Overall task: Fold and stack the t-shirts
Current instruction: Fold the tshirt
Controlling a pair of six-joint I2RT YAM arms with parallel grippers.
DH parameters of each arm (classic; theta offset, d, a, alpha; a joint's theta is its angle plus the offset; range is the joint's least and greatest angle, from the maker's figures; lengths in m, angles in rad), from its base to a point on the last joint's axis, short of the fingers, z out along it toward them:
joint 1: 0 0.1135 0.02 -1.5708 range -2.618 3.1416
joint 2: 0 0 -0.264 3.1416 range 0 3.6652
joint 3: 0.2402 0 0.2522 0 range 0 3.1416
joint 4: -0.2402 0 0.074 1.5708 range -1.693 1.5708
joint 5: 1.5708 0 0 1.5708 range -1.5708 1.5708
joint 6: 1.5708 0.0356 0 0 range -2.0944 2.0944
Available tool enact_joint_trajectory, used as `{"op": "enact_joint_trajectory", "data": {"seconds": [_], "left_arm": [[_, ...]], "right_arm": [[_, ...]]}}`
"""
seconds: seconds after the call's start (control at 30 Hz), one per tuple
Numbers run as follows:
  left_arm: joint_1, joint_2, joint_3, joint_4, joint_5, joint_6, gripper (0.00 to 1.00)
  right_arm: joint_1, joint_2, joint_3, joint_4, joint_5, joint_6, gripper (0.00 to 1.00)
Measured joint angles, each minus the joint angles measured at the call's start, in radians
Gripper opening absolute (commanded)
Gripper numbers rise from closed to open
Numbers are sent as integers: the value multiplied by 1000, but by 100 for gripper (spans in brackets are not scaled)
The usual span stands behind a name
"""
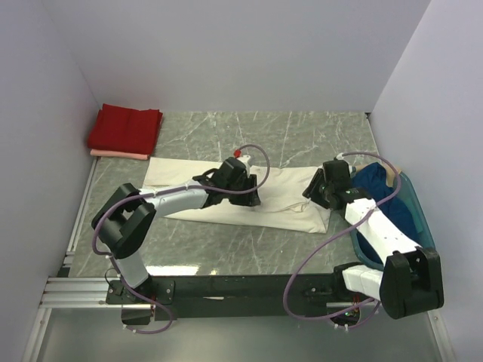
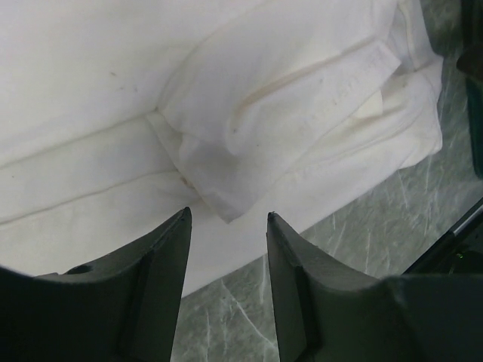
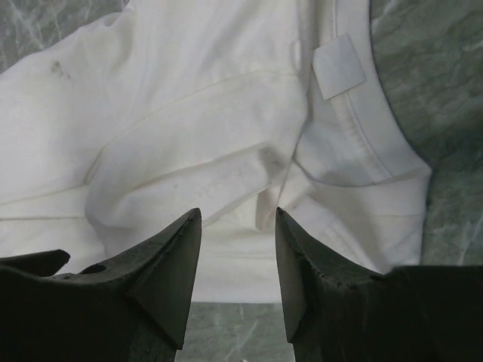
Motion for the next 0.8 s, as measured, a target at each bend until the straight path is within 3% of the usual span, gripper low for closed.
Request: {"op": "enact_joint_trajectory", "data": {"seconds": [0.3, 0.8], "left_arm": [[-35, 26, 23, -48, -79, 6, 49], [-49, 90, 44, -42, -66, -5, 48]], "right_arm": [[-35, 48, -21, 21, -29, -31, 51], [-50, 171, -26, 90, -75, -34, 50]]}}
